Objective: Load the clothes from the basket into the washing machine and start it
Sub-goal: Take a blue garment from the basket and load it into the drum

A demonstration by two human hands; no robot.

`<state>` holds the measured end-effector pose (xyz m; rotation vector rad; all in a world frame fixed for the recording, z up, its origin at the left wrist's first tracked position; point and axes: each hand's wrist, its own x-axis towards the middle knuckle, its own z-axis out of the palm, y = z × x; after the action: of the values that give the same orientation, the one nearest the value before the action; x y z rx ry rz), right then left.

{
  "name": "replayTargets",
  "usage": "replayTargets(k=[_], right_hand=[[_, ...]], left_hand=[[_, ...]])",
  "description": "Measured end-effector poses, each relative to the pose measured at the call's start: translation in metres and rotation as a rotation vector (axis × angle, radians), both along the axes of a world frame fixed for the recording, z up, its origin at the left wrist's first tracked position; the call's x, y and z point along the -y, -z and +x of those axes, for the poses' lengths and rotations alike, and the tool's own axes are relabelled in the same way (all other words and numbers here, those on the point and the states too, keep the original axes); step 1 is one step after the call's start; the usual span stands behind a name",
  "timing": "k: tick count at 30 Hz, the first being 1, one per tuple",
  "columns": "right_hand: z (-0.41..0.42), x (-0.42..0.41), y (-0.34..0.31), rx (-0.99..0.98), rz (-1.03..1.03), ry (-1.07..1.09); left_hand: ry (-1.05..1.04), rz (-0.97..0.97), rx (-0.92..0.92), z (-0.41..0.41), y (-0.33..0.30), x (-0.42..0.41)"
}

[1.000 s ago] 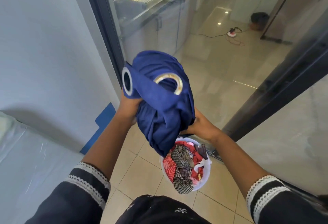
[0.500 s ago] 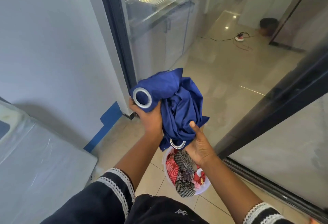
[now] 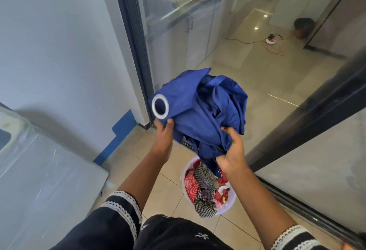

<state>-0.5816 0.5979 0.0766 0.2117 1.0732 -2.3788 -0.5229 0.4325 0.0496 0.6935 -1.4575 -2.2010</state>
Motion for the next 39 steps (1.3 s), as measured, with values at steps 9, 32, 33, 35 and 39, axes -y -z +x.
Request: replayTargets(k=[9, 32, 33, 35, 39], right_hand=[[0.001, -0.021, 0.006, -0.153, 0.164, -0.161], [-0.008, -0.054, 0.026, 0.036, 0.099, -0.253], [-0.006, -0.055, 0.026, 0.053, 0.073, -0.297], [-0.001, -0.059, 0.029, 0.079, 0.024, -0.333], [0.0, -0.06, 0.039, 0.09, 0.014, -0.347]], left_hand=[[0.06, 0.314, -0.02, 0.002, 0.0, -0.021], [0.208, 0.422, -0.003, -0.004, -0.025, -0.044], [0.21, 0.434, -0.005, -0.004, -0.025, -0.045], [0.218, 0.443, 0.008, -0.001, -0.023, -0.047], [0.25, 0.384, 0.045, 0.01, -0.016, -0.04]])
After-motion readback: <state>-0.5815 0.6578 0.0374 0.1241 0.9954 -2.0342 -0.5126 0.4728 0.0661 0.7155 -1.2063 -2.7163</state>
